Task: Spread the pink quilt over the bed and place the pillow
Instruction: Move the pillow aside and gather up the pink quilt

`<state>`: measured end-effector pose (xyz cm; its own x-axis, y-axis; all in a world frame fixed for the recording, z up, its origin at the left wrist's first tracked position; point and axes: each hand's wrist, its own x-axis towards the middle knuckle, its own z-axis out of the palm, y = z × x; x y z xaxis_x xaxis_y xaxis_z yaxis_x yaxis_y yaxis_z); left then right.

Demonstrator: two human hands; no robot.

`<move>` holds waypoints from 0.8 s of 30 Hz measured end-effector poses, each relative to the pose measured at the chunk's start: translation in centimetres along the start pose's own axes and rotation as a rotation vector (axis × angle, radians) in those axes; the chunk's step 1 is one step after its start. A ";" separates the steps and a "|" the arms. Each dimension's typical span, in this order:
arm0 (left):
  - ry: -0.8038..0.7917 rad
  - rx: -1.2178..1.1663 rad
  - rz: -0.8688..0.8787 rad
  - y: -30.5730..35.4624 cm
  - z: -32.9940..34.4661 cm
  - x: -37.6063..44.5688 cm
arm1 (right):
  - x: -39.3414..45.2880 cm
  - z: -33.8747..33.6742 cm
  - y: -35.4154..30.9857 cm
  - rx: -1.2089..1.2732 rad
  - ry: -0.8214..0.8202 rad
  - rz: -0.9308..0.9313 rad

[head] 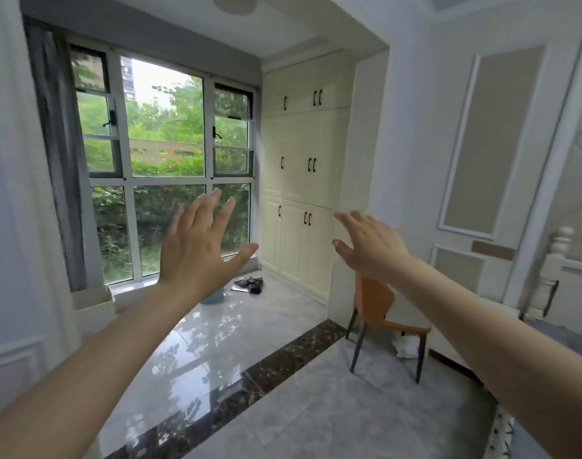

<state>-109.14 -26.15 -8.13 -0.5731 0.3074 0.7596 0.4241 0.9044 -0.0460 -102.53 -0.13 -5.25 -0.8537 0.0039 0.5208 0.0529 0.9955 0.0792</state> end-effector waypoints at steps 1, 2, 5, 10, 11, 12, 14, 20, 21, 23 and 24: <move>0.000 -0.032 0.004 -0.1 1.9 1.4 | 1.5 1.0 0.5 -0.002 0.005 0.019; -0.008 -0.061 0.017 -0.1 4.2 2.8 | 2.9 2.3 1.2 -0.006 0.004 0.042; -0.058 -0.132 0.073 1.0 10.1 6.5 | 5.7 5.2 4.0 -0.035 -0.035 0.084; -0.114 -0.243 0.118 5.9 19.9 13.6 | 10.5 10.8 12.1 0.015 -0.093 0.272; -0.114 -0.246 0.142 7.4 22.1 15.3 | 11.7 12.2 14.5 0.000 -0.088 0.294; -0.103 -0.242 0.165 7.9 23.4 16.1 | 12.4 13.0 16.0 -0.008 -0.083 0.289; -0.098 -0.277 0.193 9.6 26.5 18.8 | 14.7 14.5 20.1 -0.021 -0.065 0.306; -0.042 -0.360 0.307 17.5 35.0 32.5 | 20.4 19.2 33.3 0.003 -0.011 0.435; -0.017 -0.378 0.323 19.1 36.2 34.1 | 20.6 19.5 35.1 0.001 0.001 0.456; -0.006 -0.427 0.370 22.9 39.0 36.7 | 20.6 20.0 38.8 -0.013 0.015 0.499; -0.010 -0.465 0.402 25.6 40.8 37.9 | 20.2 20.5 41.3 -0.042 0.016 0.522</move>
<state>-148.56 20.73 -7.00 -0.3103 0.6026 0.7352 0.8687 0.4938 -0.0382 -128.23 42.99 -8.85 -0.7001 0.4971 0.5126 0.4905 0.8565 -0.1608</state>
